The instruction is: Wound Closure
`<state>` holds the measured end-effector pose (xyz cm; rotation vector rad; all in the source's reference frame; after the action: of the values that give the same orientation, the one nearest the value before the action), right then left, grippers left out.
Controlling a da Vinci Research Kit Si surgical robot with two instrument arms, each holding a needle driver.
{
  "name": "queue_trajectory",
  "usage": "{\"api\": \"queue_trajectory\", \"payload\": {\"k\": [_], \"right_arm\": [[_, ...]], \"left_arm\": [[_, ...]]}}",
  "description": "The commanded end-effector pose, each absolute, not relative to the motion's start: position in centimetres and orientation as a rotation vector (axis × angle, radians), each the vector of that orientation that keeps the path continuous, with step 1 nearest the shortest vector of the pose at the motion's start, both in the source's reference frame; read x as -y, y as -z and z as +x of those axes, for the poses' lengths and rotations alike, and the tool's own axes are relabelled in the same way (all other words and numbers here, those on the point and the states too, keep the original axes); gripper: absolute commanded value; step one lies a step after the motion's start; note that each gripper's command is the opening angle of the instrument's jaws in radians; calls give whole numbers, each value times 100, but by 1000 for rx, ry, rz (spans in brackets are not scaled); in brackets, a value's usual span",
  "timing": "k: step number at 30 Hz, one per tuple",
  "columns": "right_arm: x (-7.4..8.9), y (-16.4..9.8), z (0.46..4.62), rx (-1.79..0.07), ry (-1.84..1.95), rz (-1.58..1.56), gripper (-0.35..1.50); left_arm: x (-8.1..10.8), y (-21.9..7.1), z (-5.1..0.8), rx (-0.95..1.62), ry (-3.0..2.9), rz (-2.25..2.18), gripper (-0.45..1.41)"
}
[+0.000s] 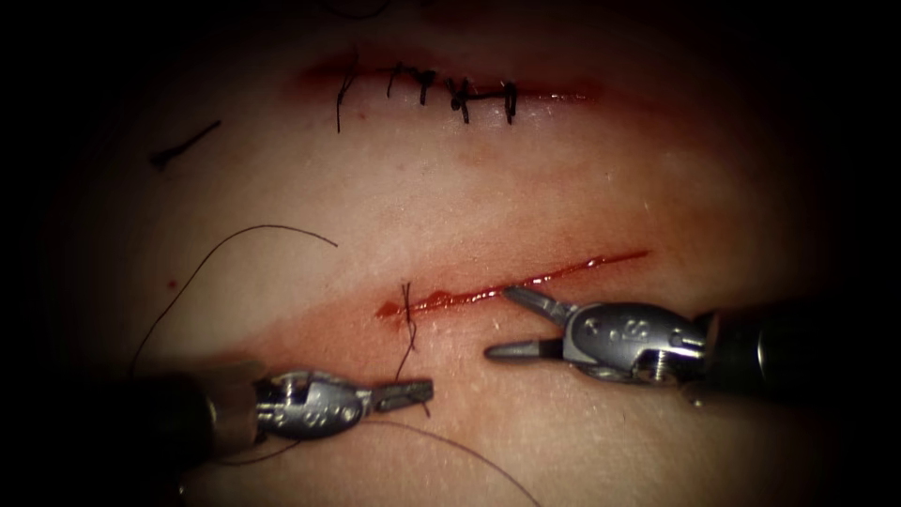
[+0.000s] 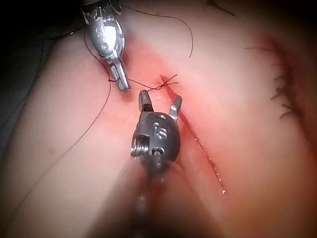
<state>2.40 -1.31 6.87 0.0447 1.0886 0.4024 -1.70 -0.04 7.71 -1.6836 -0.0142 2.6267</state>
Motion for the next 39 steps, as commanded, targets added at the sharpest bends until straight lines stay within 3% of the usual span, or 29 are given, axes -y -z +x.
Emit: {"api": "queue_trajectory", "payload": {"k": [1, 10, 39], "right_arm": [[134, -703, 249, -1080, -372, 35, 146], [157, -740, 302, -1104, -253, 16, 145], [159, -736, 349, -1225, -183, -223, 146]], "left_arm": [[6, -774, -172, 14, -2611, -1695, -45], [-8, -764, -166, 103, -2361, -1811, -45], [-32, -783, -161, 410, -1748, -2001, -45]]}}
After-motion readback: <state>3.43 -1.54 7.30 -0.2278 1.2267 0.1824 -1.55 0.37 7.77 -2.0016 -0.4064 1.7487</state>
